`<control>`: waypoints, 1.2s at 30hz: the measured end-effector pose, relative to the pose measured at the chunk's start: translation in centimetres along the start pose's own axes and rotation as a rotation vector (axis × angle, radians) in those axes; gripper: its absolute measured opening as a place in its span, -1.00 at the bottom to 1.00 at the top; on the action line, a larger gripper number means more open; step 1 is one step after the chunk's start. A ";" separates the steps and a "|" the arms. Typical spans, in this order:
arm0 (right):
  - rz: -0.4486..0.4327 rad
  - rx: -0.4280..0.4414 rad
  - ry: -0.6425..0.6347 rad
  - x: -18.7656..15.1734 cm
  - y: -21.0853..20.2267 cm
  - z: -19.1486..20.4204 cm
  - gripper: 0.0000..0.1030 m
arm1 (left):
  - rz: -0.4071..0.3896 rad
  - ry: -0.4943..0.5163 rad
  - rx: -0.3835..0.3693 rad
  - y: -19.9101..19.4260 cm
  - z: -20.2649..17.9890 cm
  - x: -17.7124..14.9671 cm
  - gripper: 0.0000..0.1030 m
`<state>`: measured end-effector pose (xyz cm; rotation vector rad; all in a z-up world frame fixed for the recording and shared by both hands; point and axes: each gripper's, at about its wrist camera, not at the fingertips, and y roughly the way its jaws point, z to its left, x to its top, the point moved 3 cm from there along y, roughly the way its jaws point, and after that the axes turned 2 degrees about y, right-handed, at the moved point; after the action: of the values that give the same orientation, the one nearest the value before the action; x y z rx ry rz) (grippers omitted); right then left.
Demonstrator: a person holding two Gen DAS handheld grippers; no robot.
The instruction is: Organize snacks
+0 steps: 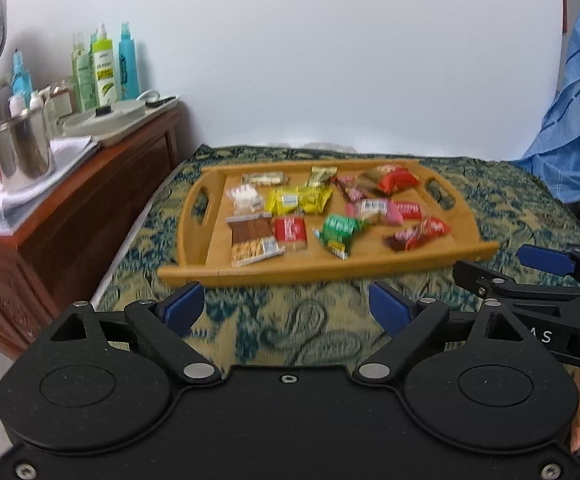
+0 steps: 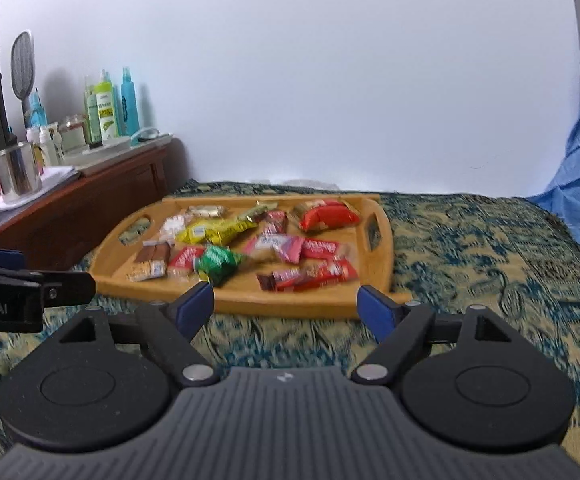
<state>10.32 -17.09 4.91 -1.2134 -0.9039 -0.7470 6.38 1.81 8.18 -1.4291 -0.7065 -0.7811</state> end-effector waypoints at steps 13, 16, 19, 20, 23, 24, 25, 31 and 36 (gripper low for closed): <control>0.021 -0.138 -0.039 -6.4 2.3 -0.5 0.74 | 0.044 0.011 0.019 5.2 -0.1 -5.7 0.74; 0.030 -0.150 -0.044 -6.8 2.8 -0.5 0.79 | 0.056 0.020 0.016 6.3 -0.1 -5.9 0.75; 0.038 -0.155 -0.036 -7.1 3.1 -0.6 0.85 | 0.045 0.004 -0.007 7.0 0.0 -6.1 0.79; 0.040 -0.160 -0.037 -7.1 3.2 -0.6 0.97 | 0.045 0.000 -0.007 7.1 0.1 -6.2 0.85; 0.059 -0.155 -0.029 -7.3 3.5 -0.8 1.00 | 0.049 -0.015 -0.018 7.5 0.1 -6.1 0.86; 0.060 -0.158 -0.027 -7.3 3.5 -0.8 1.00 | 0.053 -0.021 -0.026 7.6 0.1 -6.0 0.86; 0.061 -0.158 -0.025 -7.3 3.6 -0.9 1.00 | 0.055 -0.022 -0.034 7.7 0.1 -6.0 0.88; 0.069 -0.163 -0.025 -7.4 3.8 -0.9 1.00 | 0.046 -0.010 -0.036 7.9 0.1 -6.2 0.97; 0.072 -0.163 -0.026 -7.4 3.9 -0.9 1.00 | 0.048 -0.019 -0.050 7.8 0.4 -6.4 0.99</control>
<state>10.45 -17.15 -3.53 -1.3948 -0.8286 -0.7601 9.10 2.36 -1.53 -1.4952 -0.6690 -0.7529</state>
